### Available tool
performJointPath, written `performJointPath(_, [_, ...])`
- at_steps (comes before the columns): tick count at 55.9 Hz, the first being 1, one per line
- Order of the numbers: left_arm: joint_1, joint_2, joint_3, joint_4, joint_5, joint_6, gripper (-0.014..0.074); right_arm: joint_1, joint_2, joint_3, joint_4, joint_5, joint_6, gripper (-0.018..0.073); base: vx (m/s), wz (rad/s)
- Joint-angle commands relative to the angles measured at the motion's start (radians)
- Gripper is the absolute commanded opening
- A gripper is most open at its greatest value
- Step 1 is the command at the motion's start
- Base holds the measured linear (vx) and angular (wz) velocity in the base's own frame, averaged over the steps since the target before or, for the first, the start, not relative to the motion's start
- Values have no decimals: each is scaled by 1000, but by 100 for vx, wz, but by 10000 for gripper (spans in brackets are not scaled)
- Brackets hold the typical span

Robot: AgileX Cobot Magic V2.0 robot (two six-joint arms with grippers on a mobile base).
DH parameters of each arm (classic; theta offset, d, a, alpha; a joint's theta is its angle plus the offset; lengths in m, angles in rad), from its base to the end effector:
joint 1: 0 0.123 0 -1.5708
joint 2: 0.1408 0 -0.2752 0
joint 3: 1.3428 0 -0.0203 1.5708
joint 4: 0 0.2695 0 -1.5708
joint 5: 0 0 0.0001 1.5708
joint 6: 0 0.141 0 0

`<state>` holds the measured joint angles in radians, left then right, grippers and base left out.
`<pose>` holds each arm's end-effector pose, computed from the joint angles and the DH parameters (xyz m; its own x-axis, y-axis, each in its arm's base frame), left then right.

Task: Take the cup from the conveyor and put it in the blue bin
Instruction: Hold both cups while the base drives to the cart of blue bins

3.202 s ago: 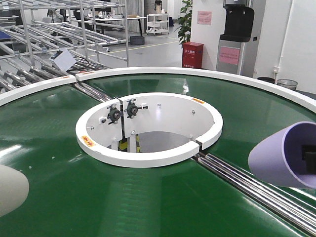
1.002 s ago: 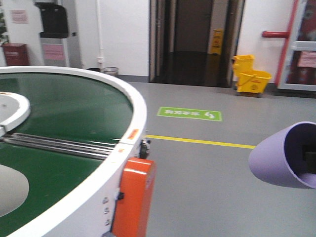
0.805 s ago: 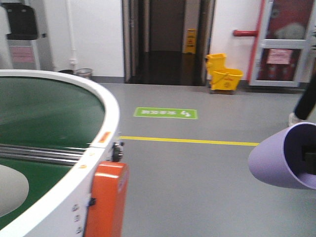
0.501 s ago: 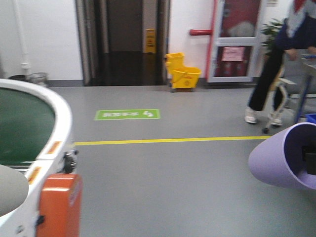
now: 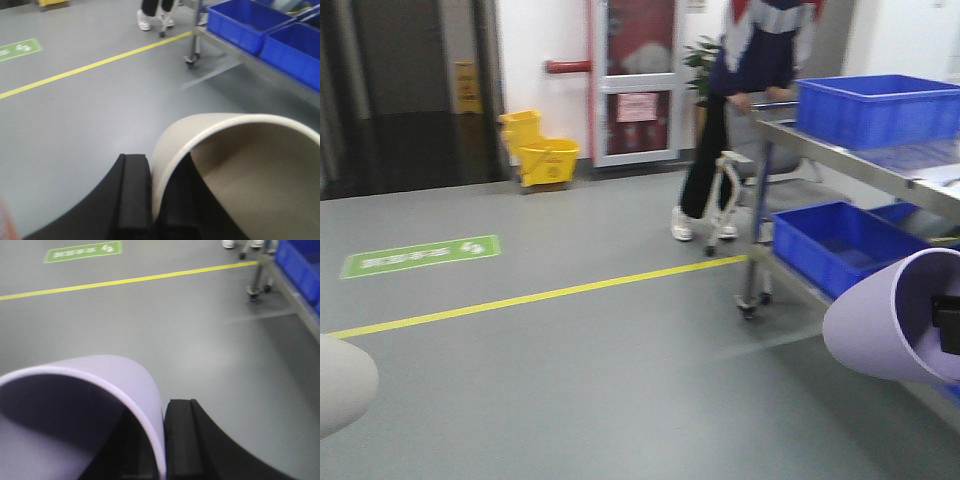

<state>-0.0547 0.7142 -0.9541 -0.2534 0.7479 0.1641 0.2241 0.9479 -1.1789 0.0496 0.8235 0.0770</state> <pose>0.1942 -0.0347 0.3817 -0.3979 -0.0014 -0.9174 0.2011 0.9756 -0.0887 0.2380 0.0595 0.4022 -0.4965 0.0001 -0.8680 -0.1995 0.9732 0.1142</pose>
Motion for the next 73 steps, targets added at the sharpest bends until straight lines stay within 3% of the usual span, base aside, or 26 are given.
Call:
performJointPath(1, [-6, -4, -25, -26, -79, -2, -4, 1, -13, -29, -3, -84, 0, -9, 19, -64])
performJointPath(36, [-6, -4, -25, -26, -79, -2, -4, 1, -13, -29, 0, -84, 0, -9, 20, -47])
performJointPath(73, [-6, -4, -25, -26, -79, -2, -4, 1, -13, -29, 0, -84, 0, -9, 32, 5])
